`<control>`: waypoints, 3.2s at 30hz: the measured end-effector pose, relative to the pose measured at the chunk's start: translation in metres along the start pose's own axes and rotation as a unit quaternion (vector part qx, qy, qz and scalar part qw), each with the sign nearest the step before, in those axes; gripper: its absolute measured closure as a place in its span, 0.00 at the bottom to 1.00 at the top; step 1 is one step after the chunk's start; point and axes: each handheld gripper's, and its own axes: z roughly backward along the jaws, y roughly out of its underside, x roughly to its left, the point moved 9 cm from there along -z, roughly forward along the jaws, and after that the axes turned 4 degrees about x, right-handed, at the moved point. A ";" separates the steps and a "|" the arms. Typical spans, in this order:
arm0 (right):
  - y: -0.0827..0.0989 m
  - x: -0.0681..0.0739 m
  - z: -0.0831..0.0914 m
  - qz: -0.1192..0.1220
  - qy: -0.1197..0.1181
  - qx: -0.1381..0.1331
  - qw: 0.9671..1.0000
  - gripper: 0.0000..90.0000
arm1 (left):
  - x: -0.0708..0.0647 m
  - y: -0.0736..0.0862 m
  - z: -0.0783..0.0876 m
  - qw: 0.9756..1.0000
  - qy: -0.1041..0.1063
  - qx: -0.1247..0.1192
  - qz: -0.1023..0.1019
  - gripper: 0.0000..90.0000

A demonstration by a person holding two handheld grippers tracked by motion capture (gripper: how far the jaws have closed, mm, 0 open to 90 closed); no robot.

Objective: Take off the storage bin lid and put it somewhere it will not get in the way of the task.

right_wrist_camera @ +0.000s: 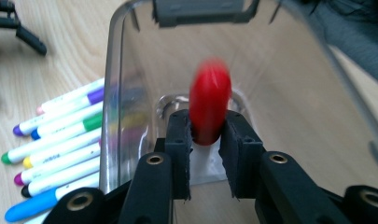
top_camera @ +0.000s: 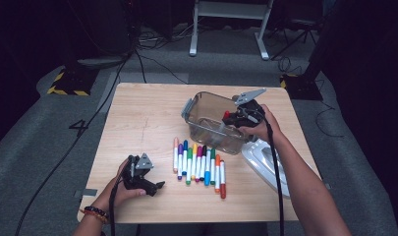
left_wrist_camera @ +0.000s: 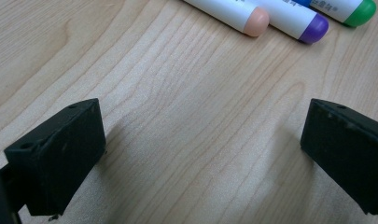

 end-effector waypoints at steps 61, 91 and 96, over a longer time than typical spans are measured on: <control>0.041 0.022 0.068 -0.038 0.086 -0.075 0.993 0.33 | 0.000 0.000 0.000 1.000 0.001 -0.001 -0.002 0.00; 0.130 0.128 0.017 -0.032 0.023 -0.045 0.998 0.31 | 0.000 0.000 0.000 1.000 -0.002 0.000 0.000 0.01; 0.127 0.143 0.003 -0.025 0.000 -0.046 0.999 0.30 | 0.000 0.000 0.000 1.000 -0.002 0.000 0.000 0.01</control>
